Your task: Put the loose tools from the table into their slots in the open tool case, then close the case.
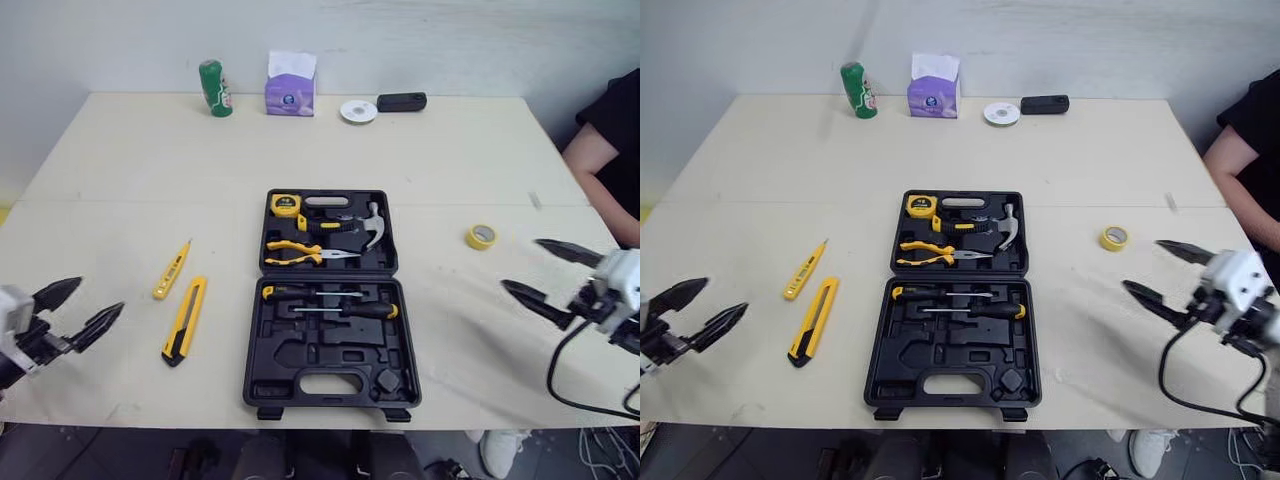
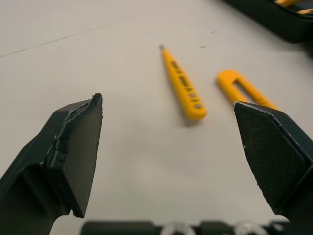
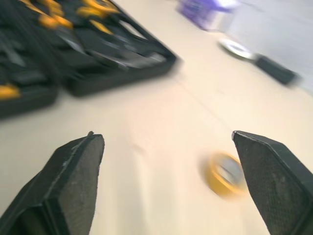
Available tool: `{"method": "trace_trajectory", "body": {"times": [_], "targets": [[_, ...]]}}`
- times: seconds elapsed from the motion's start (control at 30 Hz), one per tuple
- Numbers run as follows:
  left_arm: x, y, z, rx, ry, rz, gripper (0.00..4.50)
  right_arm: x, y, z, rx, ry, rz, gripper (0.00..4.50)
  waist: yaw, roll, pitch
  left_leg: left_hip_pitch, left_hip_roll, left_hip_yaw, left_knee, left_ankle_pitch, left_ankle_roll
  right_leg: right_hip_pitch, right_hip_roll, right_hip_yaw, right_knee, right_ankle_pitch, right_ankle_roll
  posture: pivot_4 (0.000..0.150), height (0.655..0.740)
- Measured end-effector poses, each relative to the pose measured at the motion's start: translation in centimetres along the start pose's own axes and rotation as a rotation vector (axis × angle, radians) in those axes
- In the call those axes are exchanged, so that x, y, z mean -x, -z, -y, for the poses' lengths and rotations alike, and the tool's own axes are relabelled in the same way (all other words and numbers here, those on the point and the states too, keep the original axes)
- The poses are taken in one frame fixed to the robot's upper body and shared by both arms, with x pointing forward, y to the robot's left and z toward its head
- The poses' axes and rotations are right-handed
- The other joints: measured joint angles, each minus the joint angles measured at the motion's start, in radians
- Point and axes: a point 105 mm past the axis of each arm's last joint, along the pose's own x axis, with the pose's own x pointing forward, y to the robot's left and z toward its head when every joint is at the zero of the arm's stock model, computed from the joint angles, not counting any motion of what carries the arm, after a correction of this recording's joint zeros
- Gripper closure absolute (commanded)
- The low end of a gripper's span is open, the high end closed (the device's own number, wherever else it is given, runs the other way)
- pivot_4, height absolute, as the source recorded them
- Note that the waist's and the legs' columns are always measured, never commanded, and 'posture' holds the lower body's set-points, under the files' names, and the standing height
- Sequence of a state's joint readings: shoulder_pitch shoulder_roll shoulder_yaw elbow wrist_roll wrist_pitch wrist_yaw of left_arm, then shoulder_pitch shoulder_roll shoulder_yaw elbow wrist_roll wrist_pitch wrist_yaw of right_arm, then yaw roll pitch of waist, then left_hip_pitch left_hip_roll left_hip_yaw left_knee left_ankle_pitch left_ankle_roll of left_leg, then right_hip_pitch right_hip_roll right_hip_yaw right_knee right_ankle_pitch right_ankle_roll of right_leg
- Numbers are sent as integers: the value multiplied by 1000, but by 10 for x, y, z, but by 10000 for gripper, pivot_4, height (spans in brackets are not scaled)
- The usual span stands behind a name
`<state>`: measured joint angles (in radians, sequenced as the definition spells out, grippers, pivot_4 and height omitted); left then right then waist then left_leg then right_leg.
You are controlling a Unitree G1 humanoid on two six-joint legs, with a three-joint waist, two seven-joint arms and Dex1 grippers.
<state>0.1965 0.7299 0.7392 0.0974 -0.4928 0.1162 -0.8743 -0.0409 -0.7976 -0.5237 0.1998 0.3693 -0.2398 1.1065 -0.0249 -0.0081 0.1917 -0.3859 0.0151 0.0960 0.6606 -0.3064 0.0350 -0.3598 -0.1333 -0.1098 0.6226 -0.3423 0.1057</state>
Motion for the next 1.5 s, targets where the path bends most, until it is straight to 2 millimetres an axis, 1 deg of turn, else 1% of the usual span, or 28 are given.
{"method": "trace_trajectory", "body": {"times": [0.03, 0.07, 0.13, 0.2, 0.3, 0.37, 0.47, 0.57, 0.63, 0.73, 0.8, 0.93, 1.0, 1.07, 1.13, 1.2, 1.33, 1.4, 1.43, 1.5], "targets": [[9, 7, -11, 0, -69, -11, 0, 12, 10, 8, 20, 68, -35, 601, 0, 0, 0, 0, 0, 0, 0, 0, 0, 0, 0, 0, 0, 0, 0, 1500, 7400], [15, 11, -18, 1, -113, -20, 0, 20, 17, 12, 28, 109, -59, 601, -1, 0, 0, 0, 0, 0, 0, -2, -2, 0, 0, 0, 0, 0, 0, 1500, 7400], [39, 25, -38, 27, -252, -47, 0, 50, 38, 26, 34, 234, -153, 601, -2, 0, 0, 0, 0, 1, -2, -2, -1, -1, 0, 1, -1, 0, 0, 1500, 7400], [59, 37, -52, 48, -361, -66, 0, 84, 60, 37, 29, 351, -266, 601, -4, 0, 0, 1, 0, 2, -2, -3, -2, -1, -1, 2, -2, 0, 0, 1500, 7400], [88, 51, -66, 68, -500, -88, 0, 121, 79, 44, -9, 498, -361, 601, -4, 0, 0, 2, 0, 2, -4, -5, -4, -1, -1, 2, -2, 0, 0, 1500, 7400], [100, 58, -70, 77, -547, -106, 0, 134, 89, 41, -38, 542, -395, 601, -5, 0, 0, 4, 0, 3, -6, -6, -3, 0, -2, 4, -2, 0, -1, 1500, 7400], [111, 60, -72, 74, -594, -103, 0, 146, 98, 39, -61, 593, -426, 601, -5, 0, 0, 10, 0, 6, -11, -6, -2, 2, -2, 6, -2, -1, -2, 1500, 7400], [113, 62, -69, 82, -601, -102, 0, 150, 100, 41, -70, 618, -425, 601, -6, 0, 0, 12, 0, 7, -14, -5, -3, 2, -2, 7, -2, -1, -2, 1500, 7400], [107, 59, -65, 91, -580, -80, 0, 144, 99, 42, -81, 612, -399, 601, -6, 0, 0, 13, 0, 7, -13, -5, -3, 2, -2, 7, -2, -1, -3, 1500, 7400], [96, 49, -60, 82, -532, -51, 0, 132, 96, 44, -105, 594, -344, 601, -5, 0, 0, 13, 0, 7, -13, -5, -3, 2, -2, 7, -2, -1, -3, 1500, 7400], [87, 42, -56, 68, -500, -40, 0, 119, 94, 41, -129, 564, -297, 601, -5, 0, 0, 13, 0, 7, -13, -5, -3, 2, -2, 7, -2, -1, -3, 1500, 7400], [69, 34, -43, 57, -430, -20, 0, 83, 84, 31, -180, 451, -190, 601, -5, 1, 1, 12, 0, 7, -13, -5, -3, 2, -2, 7, -2, -1, -3, 1500, 7400], [57, 27, -35, 55, -373, -14, 0, 60, 72, 25, -205, 356, -124, 601, -5, 1, 1, 12, 0, 7, -13, -5, -3, 2, -2, 7, -1, -1, -3, 1500, 7400], [42, 18, -25, 49, -300, -8, 0, 37, 51, 18, -196, 249, -39, 601, -3, 2, 1, 12, 0, 7, -13, -5, -3, 1, -2, 7, -1, -1, -3, 1500, 7400], [30, 11, -21, 60, -260, 1, 0, 21, 33, 14, -165, 184, 30, 601, -2, 2, 1, 12, 0, 7, -13, -5, -4, 2, -2, 7, -1, -1, -3, 1500, 7400], [21, 8, -17, 82, -234, -3, 0, 7, 17, 7, -128, 116, 87, 601, 0, 2, 1, 12, 0, 7, -13, -3, -6, 2, -2, 6, -2, -1, -3, 1500, 7400], [4, 8, -8, 122, -167, -61, 0, -14, -7, -10, -105, -1, 162, 601, 0, 2, 1, 11, 0, 7, -13, -2, -7, 2, -2, 6, -2, -1, -2, 1500, 7400], [-7, 6, -4, 135, -122, -121, 0, -28, -26, -16, -107, -54, 230, 601, -1, 2, 1, 11, 0, 7, -12, -2, -7, 1, -2, 6, -1, -1, -2, 1500, 7400], [-12, 4, -2, 136, -106, -135, 0, -33, -32, -18, -107, -76, 247, 601, -1, 2, 1, 11, 0, 7, -12, -1, -7, 1, -2, 6, -1, -1, -2, 1500, 7400], [-23, 3, 5, 142, -51, -209, 0, -44, -49, -30, -106, -156, 292, 601, -1, 2, 1, 11, 0, 6, -13, -1, -8, 1, -2, 6, -1, -1, -2, 1500, 7400]]}}
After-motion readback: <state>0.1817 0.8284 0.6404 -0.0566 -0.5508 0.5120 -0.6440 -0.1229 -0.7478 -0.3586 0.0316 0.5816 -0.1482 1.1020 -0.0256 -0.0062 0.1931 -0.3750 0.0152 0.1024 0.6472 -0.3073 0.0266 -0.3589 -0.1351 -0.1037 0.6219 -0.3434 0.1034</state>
